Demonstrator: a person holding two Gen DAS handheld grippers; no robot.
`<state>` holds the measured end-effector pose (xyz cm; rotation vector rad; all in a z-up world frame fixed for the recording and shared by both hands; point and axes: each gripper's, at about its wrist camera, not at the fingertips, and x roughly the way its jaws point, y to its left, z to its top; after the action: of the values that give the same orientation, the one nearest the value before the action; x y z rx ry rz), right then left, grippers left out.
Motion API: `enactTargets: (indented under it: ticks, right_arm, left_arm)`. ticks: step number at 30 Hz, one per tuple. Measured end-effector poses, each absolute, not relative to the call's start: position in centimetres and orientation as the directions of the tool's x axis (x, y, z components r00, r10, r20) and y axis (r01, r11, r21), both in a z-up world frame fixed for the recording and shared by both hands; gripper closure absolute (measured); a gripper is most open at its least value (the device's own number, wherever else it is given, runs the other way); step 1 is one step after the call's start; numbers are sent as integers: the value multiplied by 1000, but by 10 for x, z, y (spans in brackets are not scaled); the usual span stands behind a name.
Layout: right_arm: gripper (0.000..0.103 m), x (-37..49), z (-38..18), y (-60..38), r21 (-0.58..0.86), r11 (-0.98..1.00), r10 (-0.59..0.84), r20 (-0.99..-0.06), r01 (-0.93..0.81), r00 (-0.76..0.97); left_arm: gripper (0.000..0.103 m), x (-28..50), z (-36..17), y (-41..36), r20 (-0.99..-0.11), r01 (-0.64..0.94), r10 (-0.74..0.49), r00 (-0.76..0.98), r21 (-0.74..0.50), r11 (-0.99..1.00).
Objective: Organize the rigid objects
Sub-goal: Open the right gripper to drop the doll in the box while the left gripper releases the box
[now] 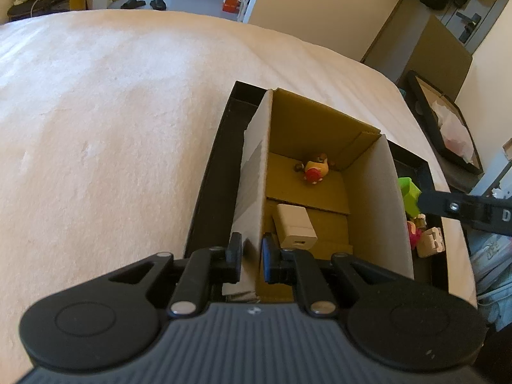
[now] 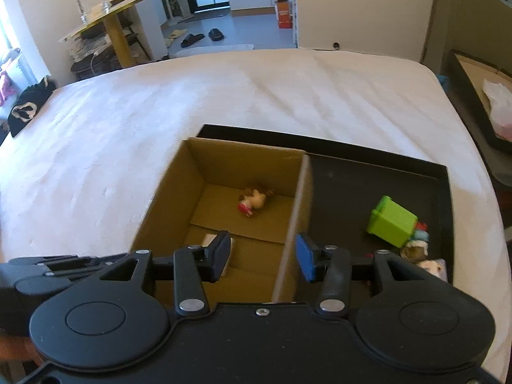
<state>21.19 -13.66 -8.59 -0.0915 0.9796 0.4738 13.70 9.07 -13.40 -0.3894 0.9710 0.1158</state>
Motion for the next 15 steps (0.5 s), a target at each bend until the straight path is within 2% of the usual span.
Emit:
enactTargets:
  ticks: [7,10,15]
  right_arm:
    - [57,215,-88,-175,157,915,334,-812,-373,478]
    - [57,217,-91,-191,170,922,332,-810,-348,484]
    - [55,218,-101,-219,189,932,326,-811,-310,486]
  left_arm:
    - [88,139,-135,86,-844,-276,-48,534,-228,934]
    - [83,141,-137,88,-855,-296,-47,517,-230,927]
    - [58,139,-132,83,-853,-313,10,521,-180,933]
